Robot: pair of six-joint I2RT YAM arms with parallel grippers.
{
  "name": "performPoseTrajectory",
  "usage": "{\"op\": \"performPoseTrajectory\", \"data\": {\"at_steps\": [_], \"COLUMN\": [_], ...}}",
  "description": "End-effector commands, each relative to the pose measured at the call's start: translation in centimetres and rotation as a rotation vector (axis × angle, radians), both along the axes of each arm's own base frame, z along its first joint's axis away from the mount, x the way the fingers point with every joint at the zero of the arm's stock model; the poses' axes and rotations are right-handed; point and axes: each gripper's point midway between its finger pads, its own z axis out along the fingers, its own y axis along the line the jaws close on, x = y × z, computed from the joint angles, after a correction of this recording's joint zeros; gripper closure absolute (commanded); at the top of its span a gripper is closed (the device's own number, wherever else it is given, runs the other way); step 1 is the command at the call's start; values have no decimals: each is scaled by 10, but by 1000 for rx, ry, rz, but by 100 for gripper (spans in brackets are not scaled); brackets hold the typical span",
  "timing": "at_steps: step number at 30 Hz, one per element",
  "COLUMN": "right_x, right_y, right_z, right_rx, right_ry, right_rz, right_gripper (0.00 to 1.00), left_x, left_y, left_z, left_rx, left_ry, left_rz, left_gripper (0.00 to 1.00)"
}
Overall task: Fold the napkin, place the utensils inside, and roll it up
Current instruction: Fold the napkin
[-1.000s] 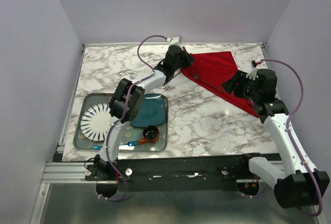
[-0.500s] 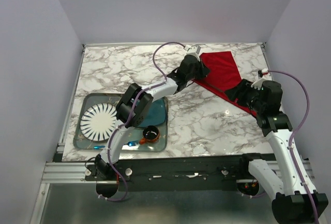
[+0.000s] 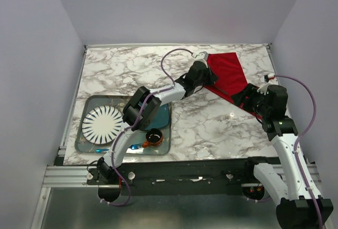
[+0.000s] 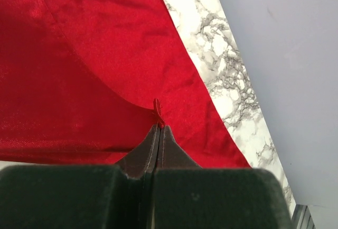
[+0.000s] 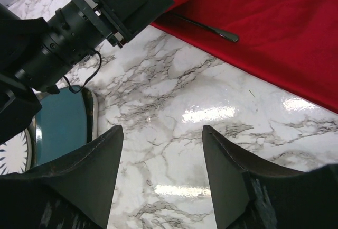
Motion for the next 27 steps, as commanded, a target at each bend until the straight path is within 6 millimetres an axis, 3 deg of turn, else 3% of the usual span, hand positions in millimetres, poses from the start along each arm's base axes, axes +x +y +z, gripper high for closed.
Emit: {"op": "performPoseTrajectory", "data": {"at_steps": [1,9,19,27], "right_x": [-5,-2,0,1], "right_y": [-4,-10,-14,-13], "right_z": [-14,-17,-38,-43], "right_rx": [-2,6,77,84], "right_ry": [49,64,161,181], "right_rz": [-16,-41,-107,-100], "right_gripper": [30,30,29,29], "left_x": [2,-4,-5,-4], "left_y": [-9,-13,-16,-20], "left_z": [-11,-34,-41,-43], "left_rx": [-22,-43,-58,-77], "left_ry": [24,90,112,117], "left_rz": [15,10,7,8], "left_gripper": [100,99,95,94]}}
